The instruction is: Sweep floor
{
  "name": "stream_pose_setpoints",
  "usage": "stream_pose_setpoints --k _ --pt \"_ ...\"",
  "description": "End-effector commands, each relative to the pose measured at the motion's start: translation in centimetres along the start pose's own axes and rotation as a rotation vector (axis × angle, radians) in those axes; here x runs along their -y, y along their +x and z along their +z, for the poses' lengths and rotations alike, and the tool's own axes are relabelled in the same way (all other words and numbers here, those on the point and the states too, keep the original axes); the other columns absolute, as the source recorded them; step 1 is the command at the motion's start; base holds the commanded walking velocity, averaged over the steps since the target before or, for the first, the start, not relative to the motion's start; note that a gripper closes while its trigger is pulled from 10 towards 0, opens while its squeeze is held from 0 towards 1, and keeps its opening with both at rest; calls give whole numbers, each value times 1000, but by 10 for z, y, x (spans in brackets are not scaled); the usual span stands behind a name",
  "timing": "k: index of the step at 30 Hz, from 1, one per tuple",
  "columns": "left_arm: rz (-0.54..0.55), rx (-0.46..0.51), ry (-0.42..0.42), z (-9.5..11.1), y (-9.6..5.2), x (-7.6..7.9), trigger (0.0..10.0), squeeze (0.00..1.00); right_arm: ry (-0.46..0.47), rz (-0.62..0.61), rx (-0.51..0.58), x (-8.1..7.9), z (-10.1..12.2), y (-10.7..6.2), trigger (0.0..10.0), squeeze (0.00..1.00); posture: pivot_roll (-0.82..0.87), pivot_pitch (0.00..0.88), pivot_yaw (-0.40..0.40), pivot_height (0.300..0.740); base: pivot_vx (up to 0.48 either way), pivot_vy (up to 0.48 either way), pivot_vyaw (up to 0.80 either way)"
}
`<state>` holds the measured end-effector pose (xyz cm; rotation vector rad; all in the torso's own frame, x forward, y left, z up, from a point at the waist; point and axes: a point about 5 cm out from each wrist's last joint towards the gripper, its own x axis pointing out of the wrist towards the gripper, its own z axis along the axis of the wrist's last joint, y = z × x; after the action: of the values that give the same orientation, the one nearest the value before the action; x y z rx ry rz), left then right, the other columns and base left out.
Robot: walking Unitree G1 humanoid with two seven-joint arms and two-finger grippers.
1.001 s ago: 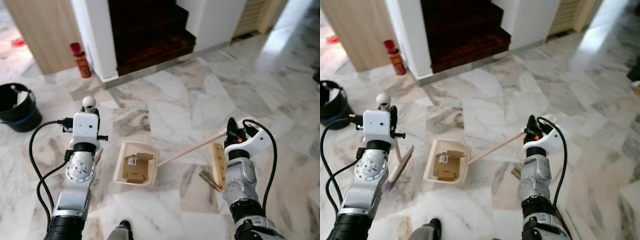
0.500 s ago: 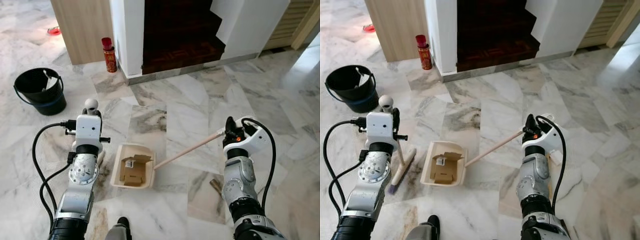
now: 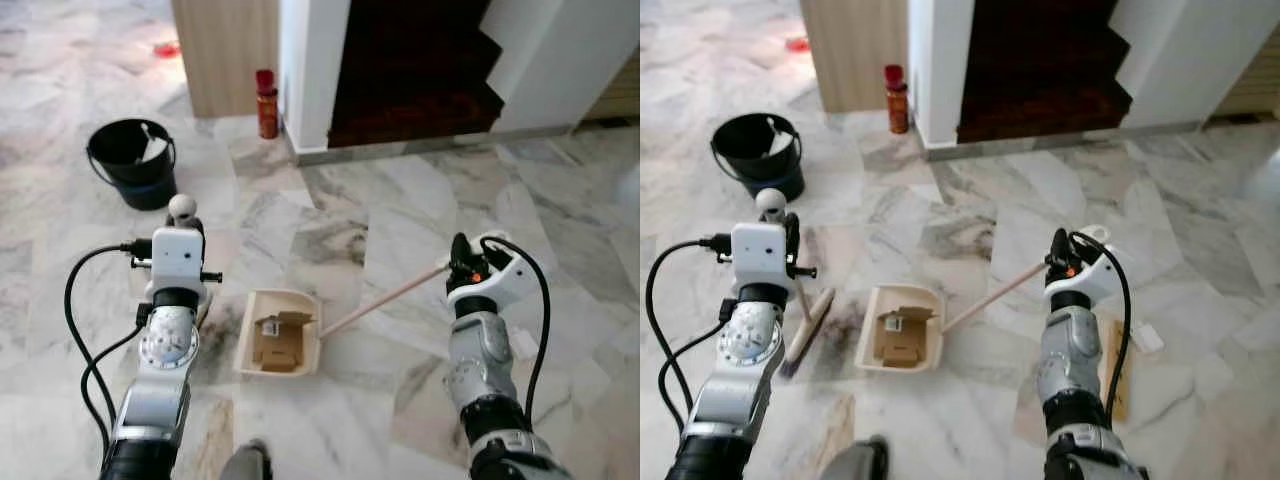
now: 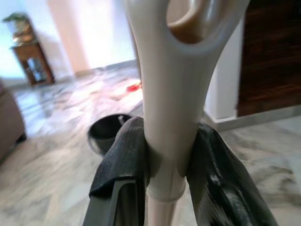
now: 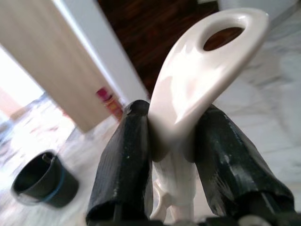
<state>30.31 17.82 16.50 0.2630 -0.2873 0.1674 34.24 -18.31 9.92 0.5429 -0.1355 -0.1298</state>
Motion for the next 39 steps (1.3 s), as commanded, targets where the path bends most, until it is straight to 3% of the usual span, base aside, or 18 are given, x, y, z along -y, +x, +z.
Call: stream_pose_setpoints --k 1,19,33,39 --pt "10 62 -4 12 1 -1 10000 0 6 17 40 -3 8 3 10000 0 110 126 -117 740 0 0 800" --pt "14 82 9 15 -3 -2 10000 0 29 37 29 -10 6 4 10000 0 119 120 -117 740 0 0 132" --pt "39 77 15 15 -3 -5 10000 0 -26 74 43 -14 12 6 10000 0 111 144 -125 740 245 0 0" --pt "50 81 16 15 -3 -8 10000 0 -15 105 42 -20 12 6 10000 0 113 147 -125 740 246 0 486"
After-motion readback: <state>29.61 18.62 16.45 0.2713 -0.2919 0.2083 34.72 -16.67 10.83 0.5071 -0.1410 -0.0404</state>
